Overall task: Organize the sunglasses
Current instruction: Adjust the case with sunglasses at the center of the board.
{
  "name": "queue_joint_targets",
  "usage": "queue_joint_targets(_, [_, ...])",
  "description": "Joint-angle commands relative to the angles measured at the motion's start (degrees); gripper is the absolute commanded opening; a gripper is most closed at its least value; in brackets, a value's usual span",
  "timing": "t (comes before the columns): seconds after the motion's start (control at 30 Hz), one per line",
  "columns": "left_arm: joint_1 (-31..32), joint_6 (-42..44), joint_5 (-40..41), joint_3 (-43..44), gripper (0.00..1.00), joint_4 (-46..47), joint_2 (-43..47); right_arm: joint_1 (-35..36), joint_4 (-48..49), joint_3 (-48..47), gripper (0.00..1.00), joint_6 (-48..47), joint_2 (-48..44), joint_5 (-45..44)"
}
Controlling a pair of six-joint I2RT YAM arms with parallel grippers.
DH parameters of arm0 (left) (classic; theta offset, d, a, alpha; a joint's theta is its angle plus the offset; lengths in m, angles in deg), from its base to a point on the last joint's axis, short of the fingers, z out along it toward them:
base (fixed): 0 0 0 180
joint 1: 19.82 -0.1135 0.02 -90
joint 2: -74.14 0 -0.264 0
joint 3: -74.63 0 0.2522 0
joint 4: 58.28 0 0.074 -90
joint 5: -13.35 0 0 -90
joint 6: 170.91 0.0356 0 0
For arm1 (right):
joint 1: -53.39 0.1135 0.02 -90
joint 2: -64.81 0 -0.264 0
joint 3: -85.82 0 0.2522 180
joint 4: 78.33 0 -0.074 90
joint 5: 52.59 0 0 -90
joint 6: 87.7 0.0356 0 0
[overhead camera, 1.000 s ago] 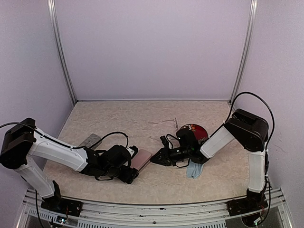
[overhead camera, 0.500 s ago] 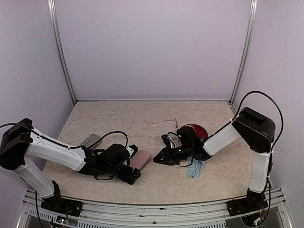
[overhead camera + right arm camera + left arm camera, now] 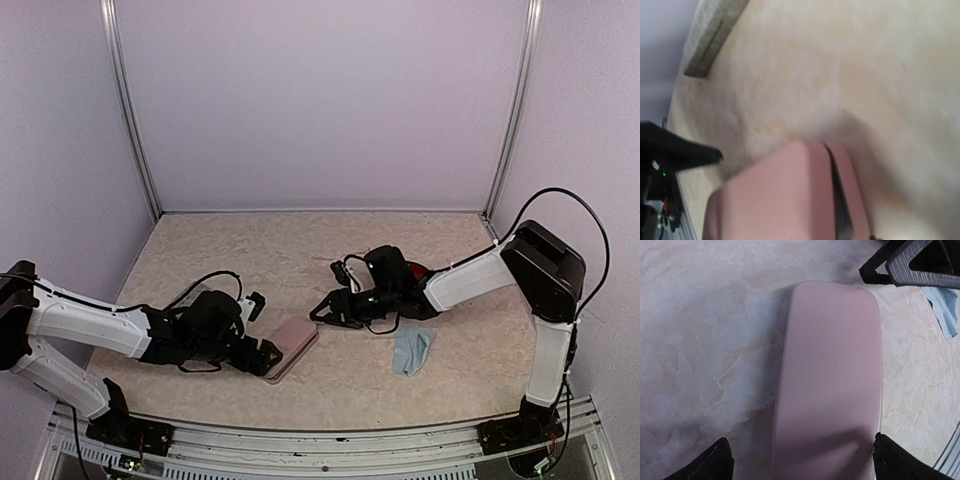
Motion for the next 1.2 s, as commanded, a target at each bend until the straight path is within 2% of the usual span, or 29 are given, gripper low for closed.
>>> queue_joint_targets(0.0, [-1.1, -1.9, -3.6, -1.6, 0.88, 2.4, -0.3, 0.9, -2.5, -4.1, 0.58, -1.8, 4.4, 0.1])
queue_joint_targets(0.2, [-0.7, -4.2, -3.6, -3.4, 0.79, 3.8, -1.8, 2.2, -4.0, -4.7, 0.47, -2.0, 6.8, -1.2])
queue_joint_targets(0.43, [2.0, -7.5, 0.6, -4.6, 0.78, 3.9, -3.1, 3.8, -5.9, -3.2, 0.35, -3.2, 7.3, -4.0])
queue_joint_targets(0.63, [6.5, -10.4, 4.9, -4.0, 0.78, 1.8, -6.8, 3.9, -7.3, -2.3, 0.29, -4.9, 5.7, -7.4])
queue_joint_targets(0.77, [10.0, -14.1, 8.3, -4.9, 0.78, 0.9, -7.5, 4.2, -7.5, -1.5, 0.29, -6.3, 3.7, -9.2])
queue_joint_targets(0.9, [10.8, -15.2, 9.7, -4.9, 0.8, 0.8, -7.5, 4.2, -7.6, -1.6, 0.31, -7.5, 2.6, -8.9])
queue_joint_targets(0.97, [11.0, -14.8, 10.7, -4.3, 0.83, 0.4, -6.8, 4.2, -7.6, -1.6, 0.34, -8.0, 1.9, -8.8])
queue_joint_targets(1.1, [11.1, -13.2, 12.5, -2.9, 0.98, 0.0, -3.1, 4.2, -7.6, -0.9, 0.43, -8.5, -0.6, -9.0])
queue_joint_targets(1.17, [11.1, -12.1, 13.0, -2.6, 0.99, 0.1, -0.4, 4.2, -7.6, -0.5, 0.47, -8.6, -1.7, -9.2])
